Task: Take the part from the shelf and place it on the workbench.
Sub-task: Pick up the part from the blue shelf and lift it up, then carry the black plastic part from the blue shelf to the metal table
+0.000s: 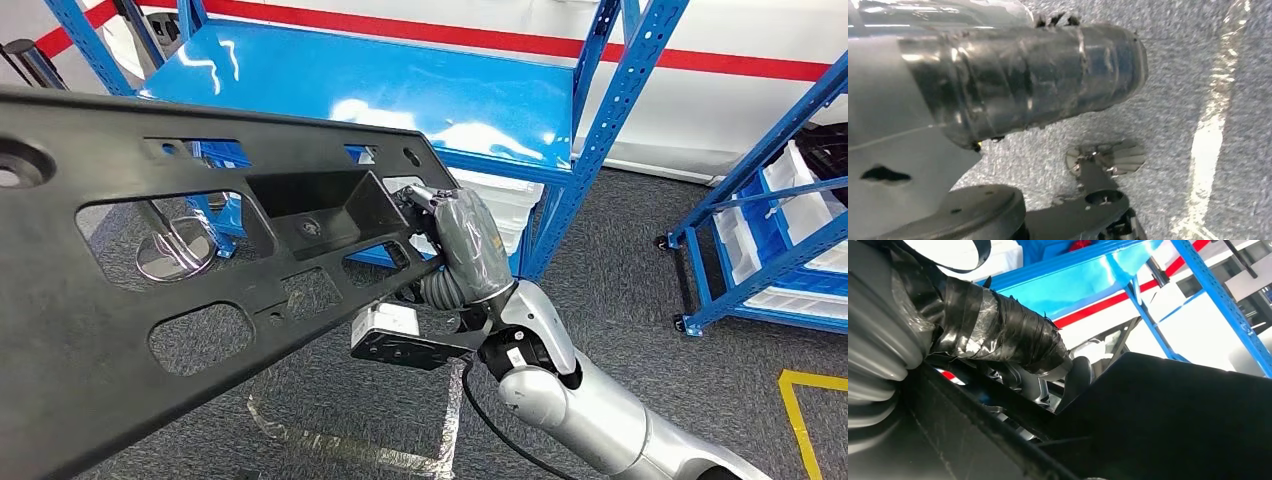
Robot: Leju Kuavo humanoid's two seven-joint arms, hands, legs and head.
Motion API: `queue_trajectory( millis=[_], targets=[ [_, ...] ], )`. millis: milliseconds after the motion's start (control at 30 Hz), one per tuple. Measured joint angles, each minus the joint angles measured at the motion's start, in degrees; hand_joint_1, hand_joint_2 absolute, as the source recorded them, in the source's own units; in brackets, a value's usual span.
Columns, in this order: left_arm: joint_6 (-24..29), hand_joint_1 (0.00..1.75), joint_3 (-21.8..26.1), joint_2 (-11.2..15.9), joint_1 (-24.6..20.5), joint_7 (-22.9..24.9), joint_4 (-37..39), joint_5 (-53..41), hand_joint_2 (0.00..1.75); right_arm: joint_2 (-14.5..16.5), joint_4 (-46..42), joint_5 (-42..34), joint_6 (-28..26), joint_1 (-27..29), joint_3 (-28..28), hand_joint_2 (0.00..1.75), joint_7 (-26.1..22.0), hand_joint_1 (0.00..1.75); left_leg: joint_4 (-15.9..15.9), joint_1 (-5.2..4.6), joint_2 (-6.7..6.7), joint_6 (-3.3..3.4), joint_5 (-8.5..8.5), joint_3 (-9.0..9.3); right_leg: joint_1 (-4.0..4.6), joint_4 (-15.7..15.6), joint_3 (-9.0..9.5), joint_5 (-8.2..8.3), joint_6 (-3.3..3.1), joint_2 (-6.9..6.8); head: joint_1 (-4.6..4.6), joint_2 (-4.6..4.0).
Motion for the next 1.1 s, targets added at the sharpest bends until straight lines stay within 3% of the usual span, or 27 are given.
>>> queue_trajectory(
  millis=[67, 133, 167, 200, 233, 267, 333, 400, 467, 500, 567, 633, 667, 700, 733, 767, 833, 900, 967, 1000, 1033, 1100],
  targets=[
    [0.1, 0.0, 0.0, 0.0, 0.1, 0.0, 0.0, 0.0, 0.0, 0.1, 0.3, 0.0, 0.3, -0.2, 0.0, 1.75, 0.0, 1.75, 2.9, 0.0, -0.16, -0.76, -2.98, -1.26, -0.69, -1.4, -0.18, 1.05, -0.3, -0.46, -0.17, -0.01],
    [0.3, 0.0, 0.0, 0.0, 0.1, 0.1, 0.0, 0.0, 0.0, 0.3, 0.5, -0.1, 0.7, -0.3, 0.1, 1.75, 0.0, 1.75, 10.0, 0.53, -0.14, -1.56, -7.67, -3.51, -1.05, -1.4, -0.99, 1.85, -0.37, -1.0, -0.34, -0.02],
    [0.4, 0.0, 0.0, 0.0, 0.1, 0.2, 0.0, 0.0, 0.0, 0.3, 0.5, 0.0, 0.9, -0.3, 0.1, 1.75, 0.0, 1.75, 13.4, 0.85, -0.11, -1.97, -8.93, -4.41, -1.21, -1.2, -1.46, 2.14, -0.22, -1.32, -0.34, -0.02],
    [0.5, 0.0, 0.0, 0.0, 0.1, 0.3, 0.0, 0.0, 0.0, 0.3, 0.6, 0.0, 1.0, -0.3, 0.2, 1.75, 0.0, 1.75, 15.2, 1.16, -0.07, -2.38, -8.92, -4.53, -1.42, -1.0, -1.96, 2.35, -0.03, -1.69, -0.31, -0.02],
    [0.6, 0.0, 0.0, 0.0, 0.0, 0.4, 0.0, 0.0, 0.0, 0.3, 0.7, 0.1, 1.1, -0.3, 0.4, 1.75, 0.0, 1.75, 14.7, 1.47, 0.04, -2.81, -7.9, -3.55, -1.72, -0.6, -2.49, 2.47, 0.23, -2.09, -0.33, -0.02],
    [0.6, 0.0, 0.0, 0.0, 0.0, 0.6, 0.0, -0.1, 0.0, 0.3, 0.7, 0.1, 1.2, -0.3, 0.5, 1.75, -0.1, 1.75, 12.1, 1.79, 0.35, -3.28, -6.37, -1.5, -2.09, 0.0, -3.0, 2.48, 0.54, -2.47, -0.33, -0.01],
    [0.6, 0.0, 0.0, -0.2, -0.1, 1.0, 0.0, -0.3, 0.0, 0.3, 0.7, 0.2, 1.2, -0.4, 0.8, 1.75, -0.1, 1.75, 4.9, 1.84, 1.87, -4.25, -5.16, 3.23, -2.45, 1.1, -3.9, 2.26, 1.47, -3.18, -0.59, -0.01],
    [0.5, 0.0, 0.0, -0.4, -0.3, 1.4, 0.0, -0.6, 0.0, 0.3, 0.7, 0.4, 1.2, -0.5, 1.0, 1.75, -0.2, 1.75, 1.7, 1.52, 2.69, -3.75, -5.78, 4.98, -2.17, 2.0, -4.35, 2.14, 2.38, -3.84, -0.69, -0.01],
    [0.5, 0.0, 0.0, -0.4, -0.4, 1.8, 0.0, -0.9, 0.0, 0.3, 0.7, 0.6, 1.4, -0.6, 1.0, 1.75, -0.3, 1.75, 1.9, 1.43, 1.83, -2.13, -5.72, 4.48, -2.02, 2.3, -4.45, 2.22, 2.93, -4.6, -0.43, -0.01],
    [0.5, 0.0, 0.0, -0.4, -0.4, 2.0, 0.0, -1.0, 0.0, 0.3, 0.7, 0.7, 1.6, -0.7, 1.0, 1.75, -0.4, 1.75, 1.8, 1.44, 1.36, -1.48, -5.62, 4.27, -2.1, 2.8, -4.61, 1.8, 3.14, -4.35, -0.28, -0.01],
    [0.6, 0.0, 0.0, -0.4, -0.4, 2.4, 0.0, -1.3, 0.0, 0.3, 0.7, 0.5, 1.9, -0.7, 1.0, 1.75, -0.8, 1.75, 1.8, 1.33, 0.47, -0.41, -5.13, 3.85, -2.28, 6.3, -6.12, -1.03, 3.35, -2.57, 0.0, -0.01],
    [0.6, 0.0, 0.0, -0.4, -0.4, 2.6, 0.0, -1.6, 0.0, 0.3, 0.6, -0.4, 2.2, -0.7, 1.0, 1.75, -1.7, 1.75, 1.8, 1.04, -0.44, 0.32, -4.67, 3.27, -1.99, 13.9, -9.32, -5.2, 3.12, -0.63, 0.38, -0.01],
    [0.6, 0.0, 0.0, -0.4, -0.4, 2.6, 0.0, -1.7, 0.0, 0.2, 0.6, -1.0, 2.2, -0.6, 1.0, 1.75, -2.4, 1.75, 1.8, 0.8, -0.96, 0.61, -4.46, 2.98, -1.73, 17.3, -10.74, -6.5, 2.88, -0.27, 0.52, -0.01],
    [0.6, 0.0, -0.1, -0.4, -0.4, 2.6, 0.0, -1.8, 0.0, 0.2, 0.6, -1.9, 2.3, -0.5, 1.0, 1.75, -3.2, 1.75, 1.8, 0.52, -1.52, 0.81, -4.27, 2.75, -1.46, 19.0, -11.38, -6.75, 2.52, -0.07, 0.58, -0.01],
    [0.6, 0.0, -0.1, -0.4, -0.3, 2.6, 0.0, -2.0, 0.0, 0.2, 0.5, -2.8, 2.3, -0.4, 1.0, 1.75, -4.0, 1.75, 1.8, 0.25, -2.13, 0.94, -4.1, 2.59, -1.17, 18.5, -10.97, -5.93, 2.04, 0.08, 0.59, 0.0],
    [0.6, 0.0, -0.1, -0.4, -0.4, 2.6, 0.0, -2.0, 0.0, 0.2, 0.4, -3.7, 2.3, -0.3, 1.0, 1.75, -4.8, 1.75, 1.8, -0.02, -2.78, 1.02, -3.93, 2.51, -0.82, 15.7, -9.48, -4.21, 1.42, 0.39, 0.6, 0.0],
    [0.7, 0.0, -0.1, -0.5, -0.4, 2.6, 0.0, -2.2, 0.0, 0.2, -0.2, -5.0, 2.3, -0.1, 1.0, 1.75, -6.0, 1.75, 1.8, -0.38, -3.95, 1.02, -3.6, 2.38, -0.29, 7.9, -5.41, -0.97, -0.12, 2.06, 0.46, 0.0],
    [0.8, 0.0, -0.1, -0.6, -0.6, 2.6, 0.0, -2.4, 0.0, 0.2, -0.8, -5.5, 2.2, 0.0, 1.0, 1.75, -6.5, 1.75, 1.7, -0.22, -4.87, 0.73, -3.12, 1.99, 0.0, 3.5, -3.26, 0.19, -1.01, 3.38, 0.4, 0.0],
    [0.8, 0.0, -0.1, -0.7, -0.7, 2.5, 0.0, -2.6, 0.0, 0.2, -1.2, -5.6, 2.1, 0.2, 1.0, 1.75, -6.6, 1.75, 1.4, 0.01, -5.81, 0.14, -2.47, 1.59, 0.01, 2.5, -2.9, 0.57, -1.06, 2.86, 0.56, 0.0],
    [0.7, 0.0, -0.1, -0.6, -0.7, 2.5, 0.0, -2.7, 0.0, 0.1, -1.4, -5.6, 2.0, 0.4, 1.0, 1.75, -6.6, 1.75, 1.4, -0.11, -5.67, -0.17, -2.45, 1.41, -0.18, 1.8, -2.64, 0.93, -0.93, 2.22, 0.63, 0.0],
    [0.7, 0.0, -0.1, -0.6, -0.7, 2.6, 0.0, -2.8, 0.0, 0.1, -1.6, -5.5, 1.9, 0.5, 1.0, 1.75, -6.6, 1.75, 1.9, -0.24, -4.95, -0.48, -3.03, 1.04, -0.48, 1.0, -2.35, 1.35, -0.87, 1.55, 0.49, -0.01],
    [0.6, 0.0, -0.2, -0.5, -0.8, 2.6, 0.0, -3.1, 0.0, 0.1, -2.0, -5.3, 1.7, 0.9, 1.0, 1.75, -6.6, 1.75, 6.3, -0.12, -2.43, -1.22, -5.99, -0.89, -0.96, -0.1, -1.97, 2.0, -0.75, 0.06, 0.19, -0.01]
  ],
)
